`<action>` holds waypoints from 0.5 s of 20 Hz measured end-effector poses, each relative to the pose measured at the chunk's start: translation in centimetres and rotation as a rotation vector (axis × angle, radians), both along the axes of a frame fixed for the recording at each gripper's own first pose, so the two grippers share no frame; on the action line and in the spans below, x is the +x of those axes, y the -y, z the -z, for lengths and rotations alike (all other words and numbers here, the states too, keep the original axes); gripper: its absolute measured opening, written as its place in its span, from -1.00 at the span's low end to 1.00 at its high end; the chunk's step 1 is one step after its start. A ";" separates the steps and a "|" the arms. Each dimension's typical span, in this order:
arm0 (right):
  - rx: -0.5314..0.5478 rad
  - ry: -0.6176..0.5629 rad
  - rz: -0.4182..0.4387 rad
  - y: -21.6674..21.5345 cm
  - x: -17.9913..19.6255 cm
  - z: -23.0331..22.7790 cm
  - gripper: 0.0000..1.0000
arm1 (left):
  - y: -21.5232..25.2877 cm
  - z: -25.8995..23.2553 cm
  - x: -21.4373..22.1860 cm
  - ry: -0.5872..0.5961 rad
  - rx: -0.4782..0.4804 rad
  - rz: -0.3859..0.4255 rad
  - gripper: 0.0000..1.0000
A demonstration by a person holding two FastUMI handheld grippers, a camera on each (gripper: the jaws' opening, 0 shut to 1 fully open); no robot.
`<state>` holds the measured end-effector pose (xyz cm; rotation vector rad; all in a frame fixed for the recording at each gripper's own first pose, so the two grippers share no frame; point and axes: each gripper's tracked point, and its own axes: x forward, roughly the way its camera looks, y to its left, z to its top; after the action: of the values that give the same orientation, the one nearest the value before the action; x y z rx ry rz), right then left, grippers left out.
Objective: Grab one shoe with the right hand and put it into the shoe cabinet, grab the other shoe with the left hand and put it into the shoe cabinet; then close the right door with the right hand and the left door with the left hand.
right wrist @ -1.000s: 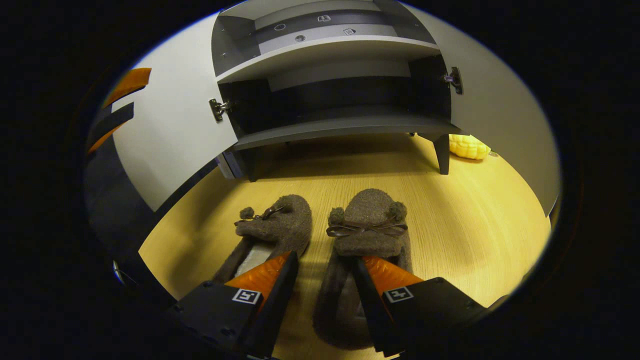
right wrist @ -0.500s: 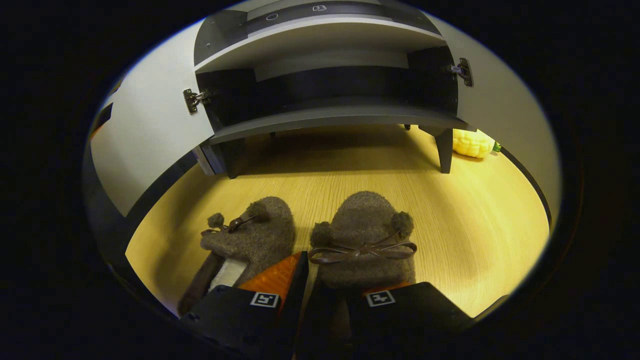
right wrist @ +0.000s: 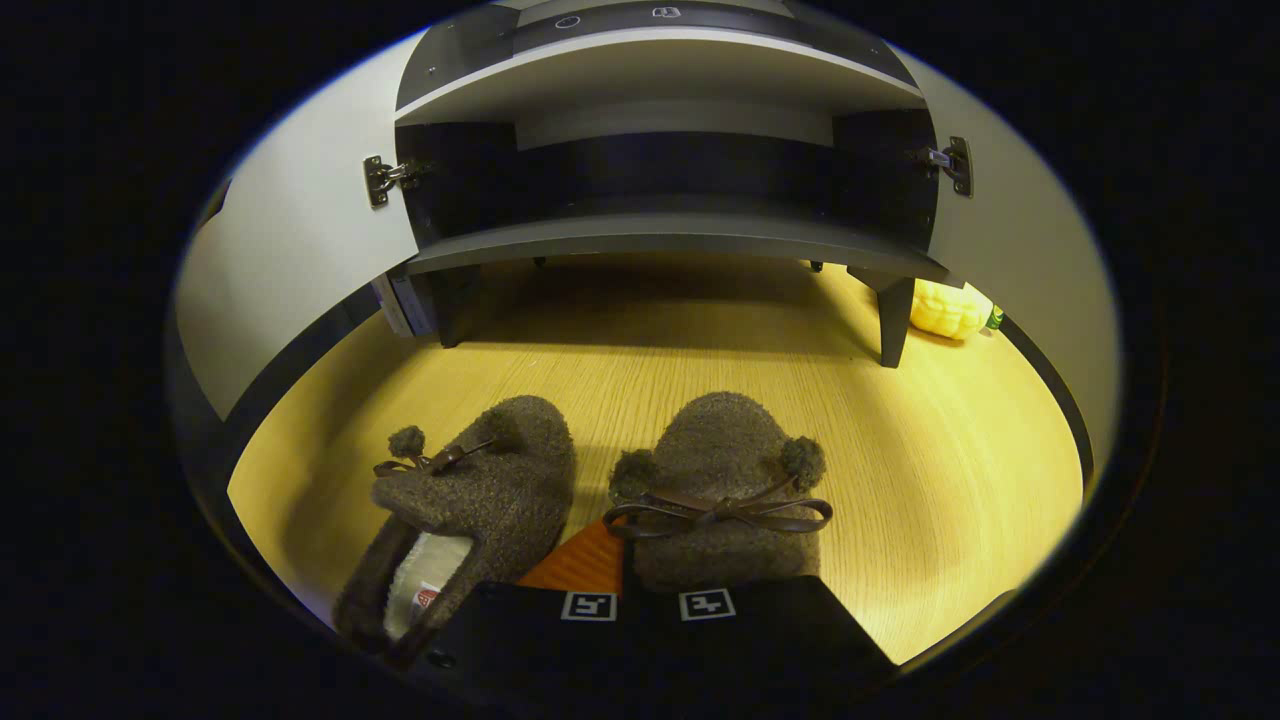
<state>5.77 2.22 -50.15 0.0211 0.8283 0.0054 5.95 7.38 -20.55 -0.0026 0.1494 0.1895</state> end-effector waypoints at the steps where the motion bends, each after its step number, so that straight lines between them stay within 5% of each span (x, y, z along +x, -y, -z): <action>1: 0.008 0.001 0.000 0.1 0.0 -0.4 -0.84 | 0.1 -0.1 0.0 0.003 -0.002 0.001 0.88; 4: 0.048 0.045 -0.012 0.0 0.5 -3.9 -0.83 | 0.5 -0.6 -0.2 0.001 -0.019 -0.001 0.88; 10: 0.109 0.276 -0.053 -1.4 4.6 -19.7 -0.84 | 2.0 -5.0 -2.5 0.031 -0.042 -0.016 0.88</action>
<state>10.40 3.59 -30.49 0.0991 0.5516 0.1014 3.49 5.34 -15.51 -0.0490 0.1225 0.2025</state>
